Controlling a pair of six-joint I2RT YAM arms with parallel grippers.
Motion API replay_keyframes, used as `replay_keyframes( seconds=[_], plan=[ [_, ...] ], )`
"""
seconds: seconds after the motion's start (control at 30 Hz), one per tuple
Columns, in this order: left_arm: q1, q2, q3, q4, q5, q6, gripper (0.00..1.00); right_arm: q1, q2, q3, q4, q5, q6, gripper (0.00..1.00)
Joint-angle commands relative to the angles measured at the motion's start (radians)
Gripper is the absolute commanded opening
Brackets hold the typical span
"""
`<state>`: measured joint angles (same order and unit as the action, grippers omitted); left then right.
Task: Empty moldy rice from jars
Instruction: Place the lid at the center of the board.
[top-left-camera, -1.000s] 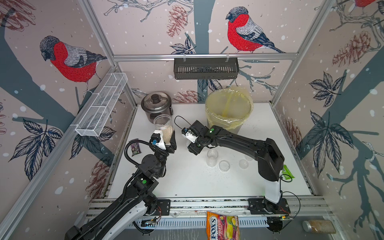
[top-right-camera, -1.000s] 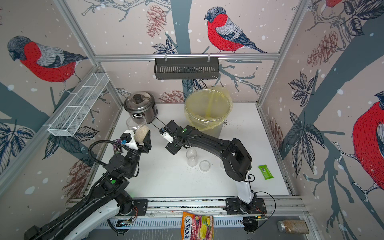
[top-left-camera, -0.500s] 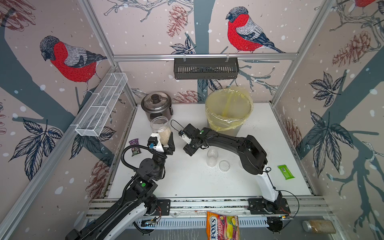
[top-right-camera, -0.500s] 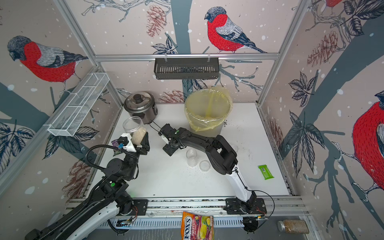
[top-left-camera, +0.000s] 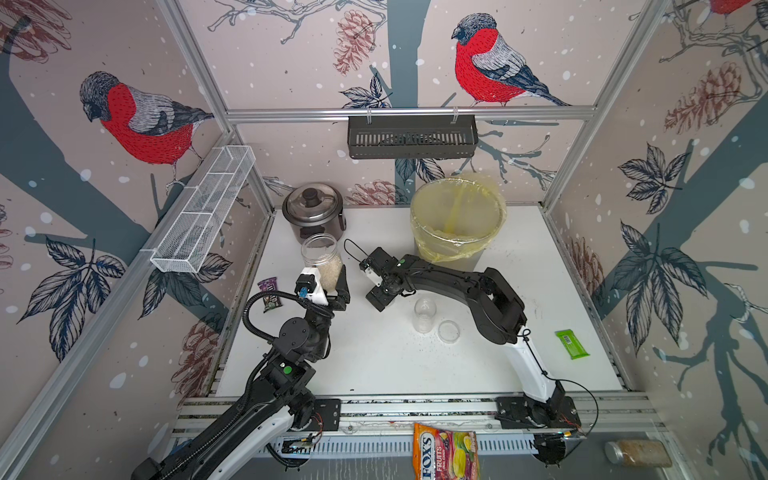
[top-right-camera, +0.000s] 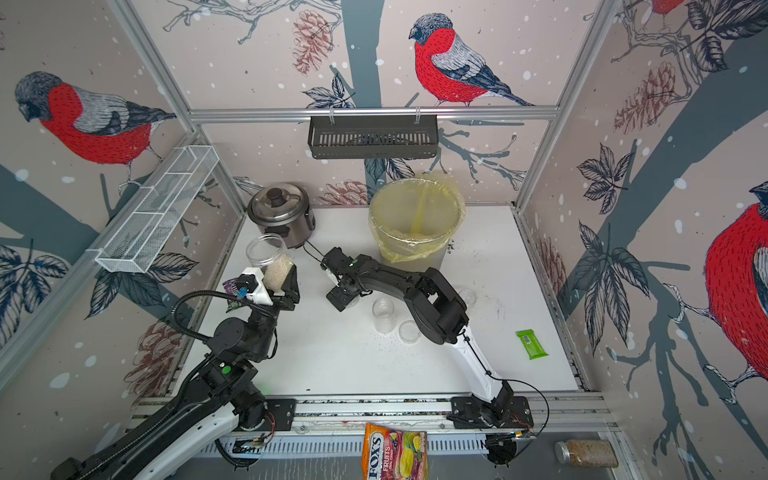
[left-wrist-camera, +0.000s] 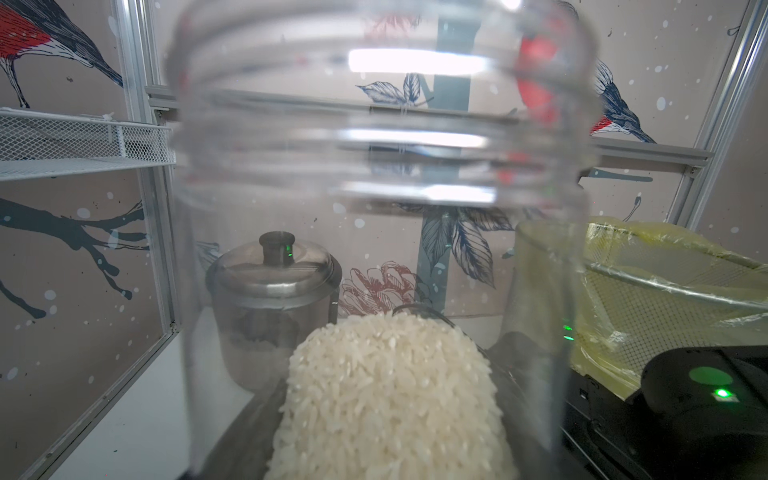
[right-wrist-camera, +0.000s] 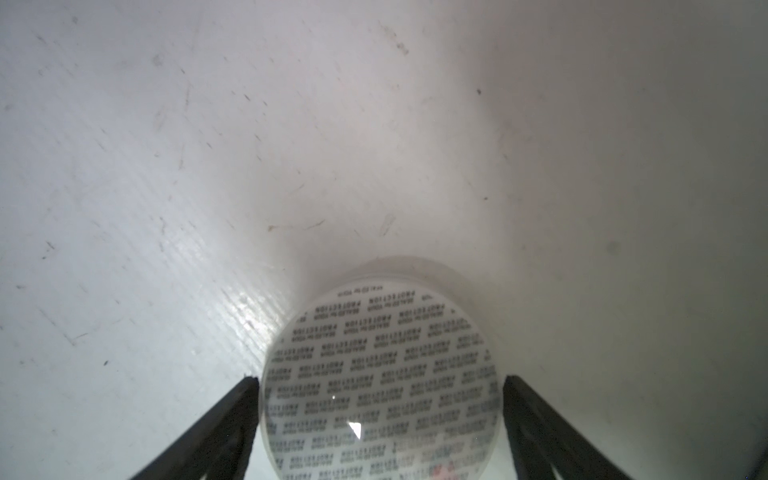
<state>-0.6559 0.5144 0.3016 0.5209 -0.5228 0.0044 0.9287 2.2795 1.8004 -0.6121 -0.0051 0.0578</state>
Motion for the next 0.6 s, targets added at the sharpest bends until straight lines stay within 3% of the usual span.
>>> replay_keyframes(
  seconds=[0.0,0.57],
  plan=[
    [0.001,-0.010,0.002,0.082,0.007,-0.006,0.33,0.001,0.008,0.000,0.009,0.006,0.018,1.00],
    [0.001,-0.031,0.020,0.065,0.011,-0.020,0.33,-0.012,-0.071,0.074,-0.079,-0.017,0.057,1.00]
  ],
)
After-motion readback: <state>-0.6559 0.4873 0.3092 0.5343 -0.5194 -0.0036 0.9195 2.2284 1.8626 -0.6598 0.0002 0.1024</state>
